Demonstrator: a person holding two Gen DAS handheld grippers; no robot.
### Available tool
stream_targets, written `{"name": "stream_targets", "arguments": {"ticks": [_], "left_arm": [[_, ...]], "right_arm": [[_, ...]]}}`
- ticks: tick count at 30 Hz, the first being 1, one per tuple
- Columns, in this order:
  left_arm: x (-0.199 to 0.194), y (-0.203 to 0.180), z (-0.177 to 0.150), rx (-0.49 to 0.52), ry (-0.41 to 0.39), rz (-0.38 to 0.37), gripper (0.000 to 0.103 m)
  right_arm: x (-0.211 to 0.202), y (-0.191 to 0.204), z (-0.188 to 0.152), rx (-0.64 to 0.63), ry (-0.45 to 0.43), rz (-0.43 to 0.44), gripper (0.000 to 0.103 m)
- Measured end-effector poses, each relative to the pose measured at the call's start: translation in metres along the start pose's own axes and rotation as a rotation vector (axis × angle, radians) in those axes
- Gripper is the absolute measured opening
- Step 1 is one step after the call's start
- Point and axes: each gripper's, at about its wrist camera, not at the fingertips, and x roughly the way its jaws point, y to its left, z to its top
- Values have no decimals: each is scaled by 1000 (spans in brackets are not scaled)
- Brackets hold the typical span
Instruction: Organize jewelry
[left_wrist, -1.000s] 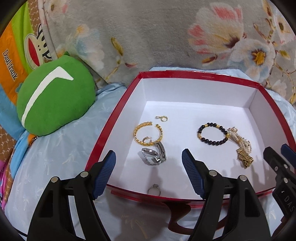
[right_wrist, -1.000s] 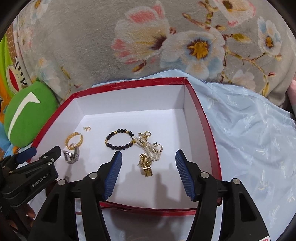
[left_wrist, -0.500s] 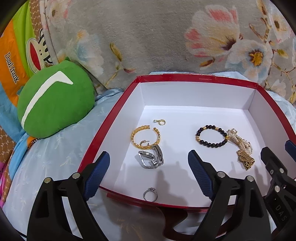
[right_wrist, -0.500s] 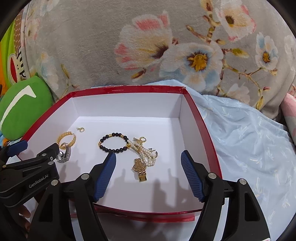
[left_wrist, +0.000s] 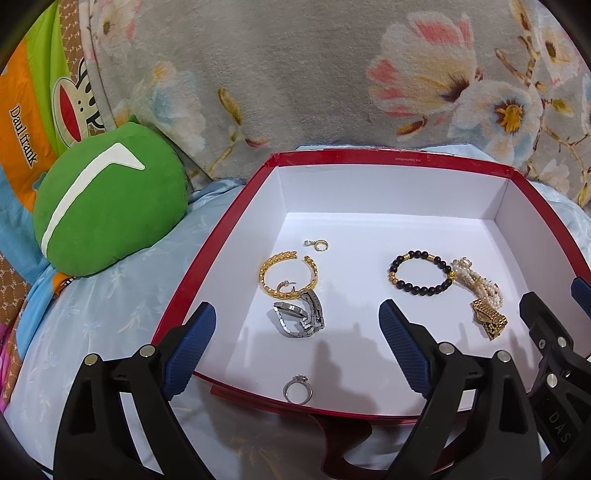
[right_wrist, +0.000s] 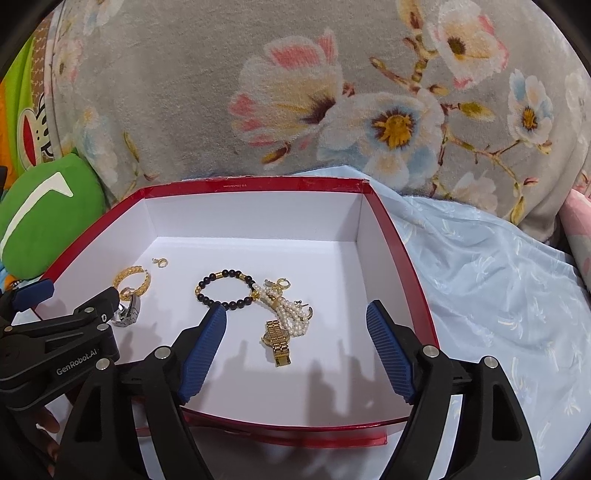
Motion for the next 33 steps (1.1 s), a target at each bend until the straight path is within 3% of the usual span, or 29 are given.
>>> {"name": "stream_targets", "arguments": {"ticks": [33], "left_arm": [[-1, 0, 1, -3, 6, 4, 92]], "right_arm": [[-3, -1, 0, 7, -5, 5, 78]]}}
